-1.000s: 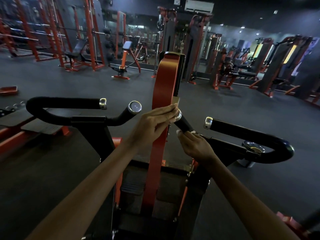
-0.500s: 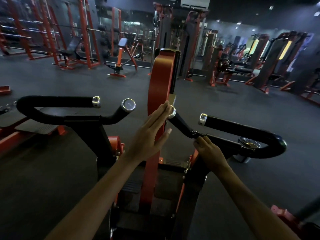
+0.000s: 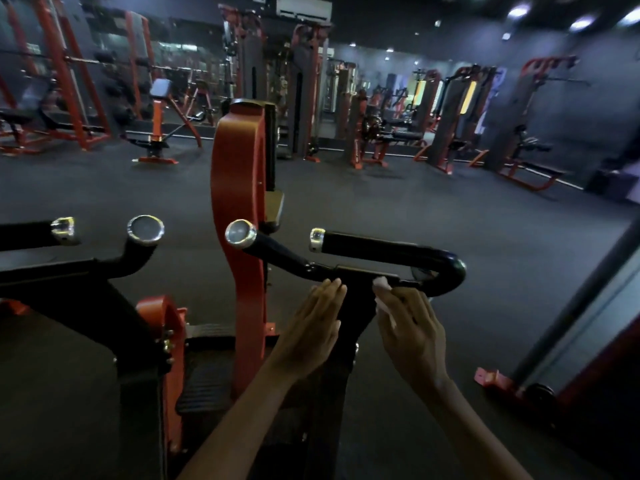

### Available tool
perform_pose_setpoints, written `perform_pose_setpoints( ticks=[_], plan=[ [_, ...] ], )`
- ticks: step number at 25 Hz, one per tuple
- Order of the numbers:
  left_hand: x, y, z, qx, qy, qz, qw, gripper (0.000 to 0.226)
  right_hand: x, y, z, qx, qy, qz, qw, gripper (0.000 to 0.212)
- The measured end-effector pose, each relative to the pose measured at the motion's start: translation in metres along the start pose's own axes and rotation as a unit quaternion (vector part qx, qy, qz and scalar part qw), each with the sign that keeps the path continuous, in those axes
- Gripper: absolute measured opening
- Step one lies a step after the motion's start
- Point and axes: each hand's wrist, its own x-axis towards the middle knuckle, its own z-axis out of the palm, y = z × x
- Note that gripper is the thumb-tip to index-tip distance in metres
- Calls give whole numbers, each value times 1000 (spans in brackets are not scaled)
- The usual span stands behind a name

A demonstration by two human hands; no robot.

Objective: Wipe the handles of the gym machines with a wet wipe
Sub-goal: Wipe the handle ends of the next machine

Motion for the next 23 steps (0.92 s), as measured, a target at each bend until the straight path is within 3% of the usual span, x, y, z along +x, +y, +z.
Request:
perform_pose_setpoints(
  ticks=[3,7,9,11,15,17,20,23],
  plan=[
    [36,2,26,20,-31,-6,999,58,25,-8,-18,20,16,-43,999,23],
    [63,-8,40,-7,-52,-41,998,51,53,-18,-14,26,-24,-43,998,28],
    [66,-16,38,16,-30,-6,999,51,58,-20,-5,31,-38,-54,997,25],
    [66,-19,32,13,-9,43,999,58,61,-24,9,56,-49,-14,997,25],
    [70,-32,23,-32,5,49,998,57,57,-33,37,57,-82,71,993,31],
    [69,-38,23,-3,-5,61,998,53,57,-34,38,35,-63,57,996,29],
    [68,-45,27,35,-29,78,996,55,56,-32,32,-81,3,-25,996,23],
    [68,-35,17,11,-43,68,997,50,53,-28,23,-81,52,13,995,25]
  ],
)
